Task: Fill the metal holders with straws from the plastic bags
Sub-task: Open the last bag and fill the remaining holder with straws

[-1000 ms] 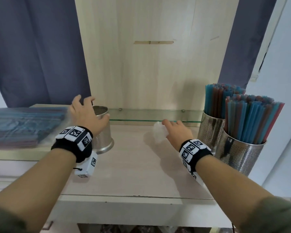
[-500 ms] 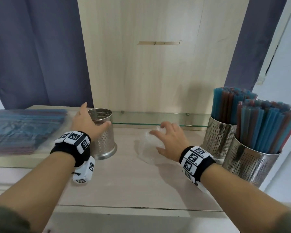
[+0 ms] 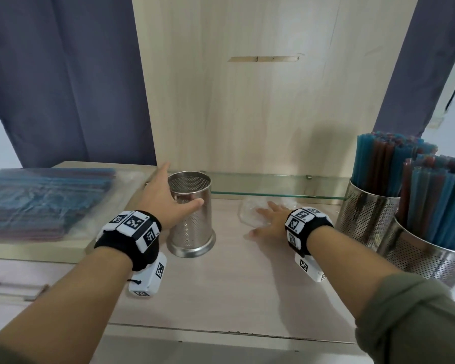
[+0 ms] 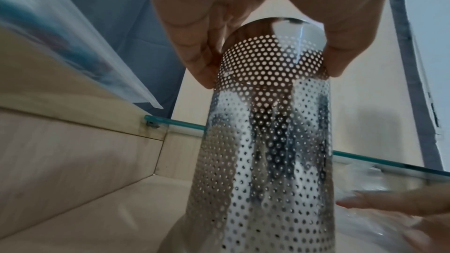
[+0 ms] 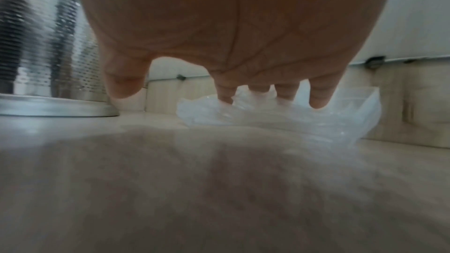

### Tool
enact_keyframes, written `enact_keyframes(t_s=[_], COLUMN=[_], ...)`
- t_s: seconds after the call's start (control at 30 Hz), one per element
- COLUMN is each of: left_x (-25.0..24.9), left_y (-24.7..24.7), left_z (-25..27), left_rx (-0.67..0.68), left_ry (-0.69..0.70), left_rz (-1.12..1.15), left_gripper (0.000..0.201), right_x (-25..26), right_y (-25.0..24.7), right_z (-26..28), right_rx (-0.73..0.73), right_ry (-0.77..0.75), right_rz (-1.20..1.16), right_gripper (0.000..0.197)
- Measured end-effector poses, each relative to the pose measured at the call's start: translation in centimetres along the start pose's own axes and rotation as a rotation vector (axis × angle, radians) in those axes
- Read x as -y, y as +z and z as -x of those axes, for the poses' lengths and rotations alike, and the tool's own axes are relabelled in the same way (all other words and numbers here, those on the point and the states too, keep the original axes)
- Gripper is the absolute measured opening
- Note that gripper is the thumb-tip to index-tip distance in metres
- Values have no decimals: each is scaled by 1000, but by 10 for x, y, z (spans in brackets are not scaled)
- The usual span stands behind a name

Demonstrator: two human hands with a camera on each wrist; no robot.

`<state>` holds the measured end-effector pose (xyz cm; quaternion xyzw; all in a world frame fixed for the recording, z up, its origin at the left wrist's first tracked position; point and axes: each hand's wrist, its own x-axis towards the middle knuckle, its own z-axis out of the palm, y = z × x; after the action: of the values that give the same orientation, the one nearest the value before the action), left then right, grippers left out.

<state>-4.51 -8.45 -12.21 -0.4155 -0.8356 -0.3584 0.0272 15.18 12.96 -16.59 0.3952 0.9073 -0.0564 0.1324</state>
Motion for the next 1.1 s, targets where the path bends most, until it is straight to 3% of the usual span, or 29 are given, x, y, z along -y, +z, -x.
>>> enact_keyframes(t_s=[0.13,0.27,0.33,0.43,0.53,0.6,0.77,0.83,1.0,1.1], left_x=[-13,-21,-25,-28,-38,-48,-58,-54,-35,-20], left_y=[0,-4,-4,6,23,34,32,15,-44,-60], left_z=[10,18,20,21,27,34,51,51,34,30], left_rx=[56,49,43,64,89,133,377,411,152,81], left_ry=[53,69,59,65,102,125,107,105,20,-68], left_rz=[-23,-35,0,94,162,240,377,255,-59,-356], left_gripper=[118,116,115,120,121,128,150,139,97,81], right_x=[-2,-6,-8,4,31,43,33,21,-18,-33], right_y=[-5,-12,-21,-29,-32,-29,-12,-9,0,6], right_z=[-1,31,53,77,90,91,86,89,96,100], right_rx=[-12,-80,-154,-358,-513,-537,-509,-559,-635,-688], right_ry=[-23,-79,-126,-311,-446,-477,-384,-325,-183,-145], right_rz=[-15,-123,-240,-555,-729,-793,-998,-1006,-1090,-1212], right_gripper=[93,79,65,49,64,78,93,100,100,97])
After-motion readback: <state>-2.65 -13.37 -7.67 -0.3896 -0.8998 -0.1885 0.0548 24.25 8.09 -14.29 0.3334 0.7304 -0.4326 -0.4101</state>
